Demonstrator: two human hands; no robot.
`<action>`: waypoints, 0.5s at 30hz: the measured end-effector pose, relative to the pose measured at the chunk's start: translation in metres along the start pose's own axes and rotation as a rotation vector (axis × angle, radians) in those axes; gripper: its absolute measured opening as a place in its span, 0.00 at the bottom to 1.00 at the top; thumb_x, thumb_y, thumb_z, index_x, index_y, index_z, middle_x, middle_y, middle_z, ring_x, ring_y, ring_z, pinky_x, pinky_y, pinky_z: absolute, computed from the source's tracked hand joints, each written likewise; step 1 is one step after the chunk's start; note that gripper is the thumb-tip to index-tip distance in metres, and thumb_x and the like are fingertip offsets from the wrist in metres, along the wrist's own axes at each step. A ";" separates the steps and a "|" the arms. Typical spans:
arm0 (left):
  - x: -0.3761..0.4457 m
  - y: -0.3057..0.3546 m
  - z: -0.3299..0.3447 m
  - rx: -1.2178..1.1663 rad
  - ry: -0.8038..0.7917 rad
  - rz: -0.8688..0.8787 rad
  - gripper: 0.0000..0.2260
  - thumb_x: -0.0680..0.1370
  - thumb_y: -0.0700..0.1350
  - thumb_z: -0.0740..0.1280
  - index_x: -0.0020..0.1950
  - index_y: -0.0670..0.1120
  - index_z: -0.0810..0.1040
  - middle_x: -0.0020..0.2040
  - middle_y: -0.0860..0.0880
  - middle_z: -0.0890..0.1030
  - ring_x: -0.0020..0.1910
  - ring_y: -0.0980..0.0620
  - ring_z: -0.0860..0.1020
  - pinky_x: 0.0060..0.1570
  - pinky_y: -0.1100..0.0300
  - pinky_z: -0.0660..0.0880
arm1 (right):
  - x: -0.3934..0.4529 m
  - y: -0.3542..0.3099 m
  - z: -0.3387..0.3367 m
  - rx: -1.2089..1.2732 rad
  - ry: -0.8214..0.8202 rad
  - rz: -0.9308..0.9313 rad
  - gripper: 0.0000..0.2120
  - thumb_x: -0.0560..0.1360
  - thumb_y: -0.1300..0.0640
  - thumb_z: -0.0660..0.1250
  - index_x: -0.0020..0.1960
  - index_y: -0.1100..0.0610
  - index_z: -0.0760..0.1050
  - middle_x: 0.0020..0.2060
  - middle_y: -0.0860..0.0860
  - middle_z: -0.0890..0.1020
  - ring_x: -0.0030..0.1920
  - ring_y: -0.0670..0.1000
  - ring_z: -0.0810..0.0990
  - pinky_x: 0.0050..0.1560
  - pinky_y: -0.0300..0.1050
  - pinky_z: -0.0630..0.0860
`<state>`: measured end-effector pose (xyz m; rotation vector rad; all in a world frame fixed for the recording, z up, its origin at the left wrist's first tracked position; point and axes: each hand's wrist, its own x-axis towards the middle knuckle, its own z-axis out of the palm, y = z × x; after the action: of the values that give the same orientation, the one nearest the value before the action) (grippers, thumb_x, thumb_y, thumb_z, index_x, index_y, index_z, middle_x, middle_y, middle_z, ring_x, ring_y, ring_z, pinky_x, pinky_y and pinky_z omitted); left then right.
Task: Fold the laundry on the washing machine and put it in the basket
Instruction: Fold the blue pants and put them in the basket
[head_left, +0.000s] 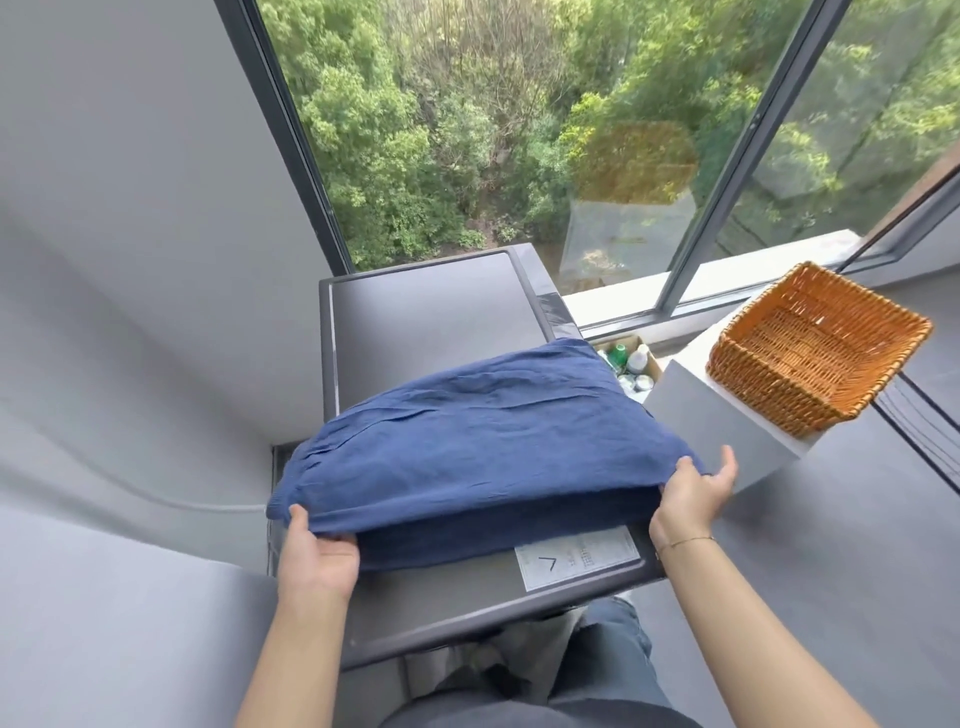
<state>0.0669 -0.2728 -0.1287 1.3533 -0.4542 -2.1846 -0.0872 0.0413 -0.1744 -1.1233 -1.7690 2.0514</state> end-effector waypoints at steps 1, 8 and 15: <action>0.002 -0.002 -0.005 0.000 0.026 -0.004 0.10 0.84 0.46 0.56 0.56 0.49 0.76 0.60 0.52 0.79 0.56 0.53 0.79 0.53 0.61 0.75 | -0.007 0.000 -0.004 -0.004 0.006 0.020 0.33 0.70 0.62 0.60 0.74 0.51 0.59 0.69 0.59 0.68 0.58 0.54 0.73 0.59 0.47 0.71; -0.001 -0.020 -0.029 0.054 0.161 0.026 0.10 0.83 0.40 0.55 0.46 0.49 0.73 0.67 0.48 0.74 0.64 0.49 0.74 0.57 0.56 0.72 | -0.047 -0.014 -0.006 -0.333 0.135 -0.176 0.30 0.74 0.65 0.64 0.73 0.61 0.58 0.72 0.60 0.57 0.67 0.61 0.63 0.66 0.50 0.61; -0.007 -0.011 -0.019 0.032 0.021 -0.030 0.08 0.82 0.45 0.58 0.57 0.47 0.75 0.63 0.48 0.77 0.62 0.48 0.76 0.58 0.54 0.73 | -0.085 0.016 0.004 -0.908 -0.840 -0.735 0.23 0.76 0.57 0.63 0.70 0.57 0.69 0.73 0.51 0.65 0.74 0.51 0.59 0.73 0.43 0.52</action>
<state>0.0834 -0.2603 -0.1376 1.4077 -0.4656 -2.1941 -0.0268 -0.0173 -0.1545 0.4609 -3.0036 1.2734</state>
